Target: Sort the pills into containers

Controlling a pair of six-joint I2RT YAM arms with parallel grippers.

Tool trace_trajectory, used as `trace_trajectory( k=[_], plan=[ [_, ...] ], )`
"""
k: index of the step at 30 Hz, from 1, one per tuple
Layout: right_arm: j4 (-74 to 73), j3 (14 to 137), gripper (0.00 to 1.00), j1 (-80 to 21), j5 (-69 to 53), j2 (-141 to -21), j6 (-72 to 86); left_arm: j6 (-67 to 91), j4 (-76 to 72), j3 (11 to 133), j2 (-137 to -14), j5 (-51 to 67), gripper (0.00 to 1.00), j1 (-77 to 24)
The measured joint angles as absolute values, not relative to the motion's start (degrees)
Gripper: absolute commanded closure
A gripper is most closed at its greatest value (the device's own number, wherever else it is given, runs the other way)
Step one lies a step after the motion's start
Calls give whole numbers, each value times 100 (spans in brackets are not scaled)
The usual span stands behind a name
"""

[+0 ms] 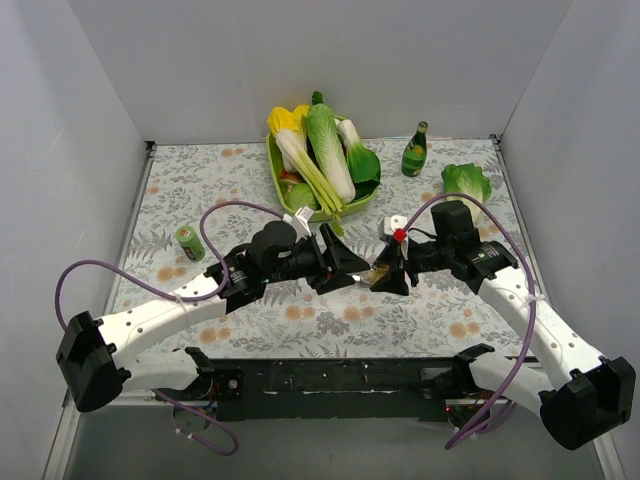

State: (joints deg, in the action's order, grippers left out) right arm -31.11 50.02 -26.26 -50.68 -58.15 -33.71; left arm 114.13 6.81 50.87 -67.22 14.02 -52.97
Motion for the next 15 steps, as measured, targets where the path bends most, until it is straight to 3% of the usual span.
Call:
trace_trajectory(
  k=[4,10,15],
  plan=[
    [-3111,5000,99,-2571,-4945,-5848,-3356,11445,405,5000,-6576,1732,3,-5297],
    [-3114,4995,99,-2571,-4969,-5848,-3363,11107,469,4877,-6219,1903,2,-5216],
    [-3166,4969,99,-2563,-5186,-5839,-3492,9070,937,4794,-5459,2069,2,-5142]
  ],
)
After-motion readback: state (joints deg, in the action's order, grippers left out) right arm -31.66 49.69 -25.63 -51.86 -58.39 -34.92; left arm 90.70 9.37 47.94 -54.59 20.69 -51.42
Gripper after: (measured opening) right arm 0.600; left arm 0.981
